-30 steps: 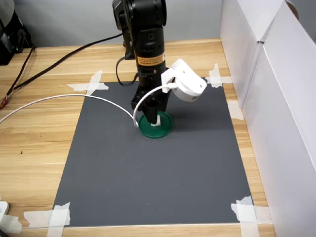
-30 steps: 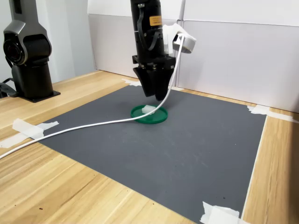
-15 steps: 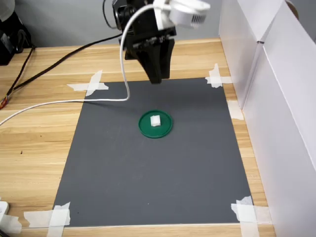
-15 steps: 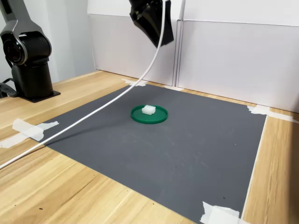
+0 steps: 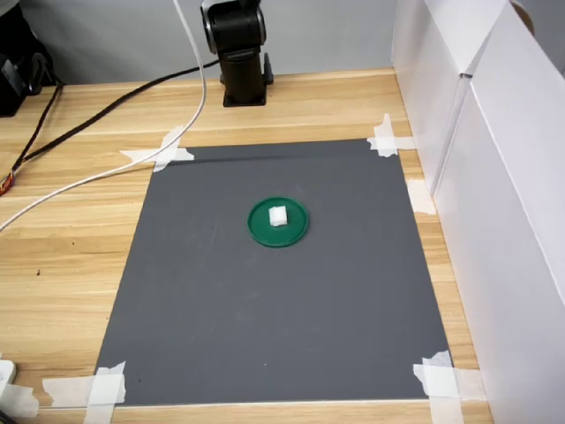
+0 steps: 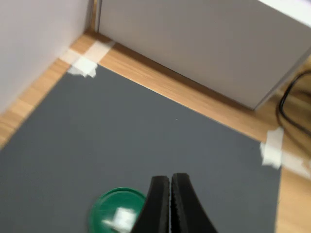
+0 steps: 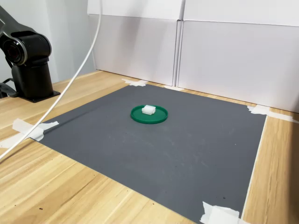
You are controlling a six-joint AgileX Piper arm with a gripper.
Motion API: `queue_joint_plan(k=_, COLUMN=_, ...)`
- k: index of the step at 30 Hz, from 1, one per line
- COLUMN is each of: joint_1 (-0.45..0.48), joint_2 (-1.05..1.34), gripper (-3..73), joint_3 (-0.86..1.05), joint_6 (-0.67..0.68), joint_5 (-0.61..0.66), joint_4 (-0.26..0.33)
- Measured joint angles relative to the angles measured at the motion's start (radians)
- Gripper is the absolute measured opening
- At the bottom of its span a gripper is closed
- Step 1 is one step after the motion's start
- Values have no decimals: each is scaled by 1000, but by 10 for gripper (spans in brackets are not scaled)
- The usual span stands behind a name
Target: Grasp a white terminal and put it in the green lid.
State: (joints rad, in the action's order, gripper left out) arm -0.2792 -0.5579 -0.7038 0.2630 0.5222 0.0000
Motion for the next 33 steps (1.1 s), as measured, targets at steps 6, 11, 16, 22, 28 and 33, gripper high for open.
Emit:
queue_joint_plan(k=6, joint_1=155, joint_2=190, gripper=-15, joint_3=132, joint_6=-207, joint_5=-2, joint_4=-7)
queue_joint_plan(k=11, joint_1=269, joint_2=317, gripper=-15, joint_3=228, joint_6=-263, joint_5=0, joint_4=-7)
queue_joint_plan(k=16, joint_1=292, joint_2=423, gripper=-15, joint_3=326, joint_6=-263, joint_5=0, joint_4=-7)
queue_joint_plan(k=22, joint_1=292, joint_2=501, gripper=-15, joint_3=457, joint_6=-263, joint_5=0, joint_4=-8)
queue_joint_plan(k=28, joint_1=292, joint_2=540, gripper=-15, joint_3=524, joint_6=-263, joint_5=14, joint_4=-9)
queue_joint_plan(k=33, joint_1=292, joint_2=544, gripper=-15, joint_3=533, joint_6=-263, joint_5=32, joint_4=-10)
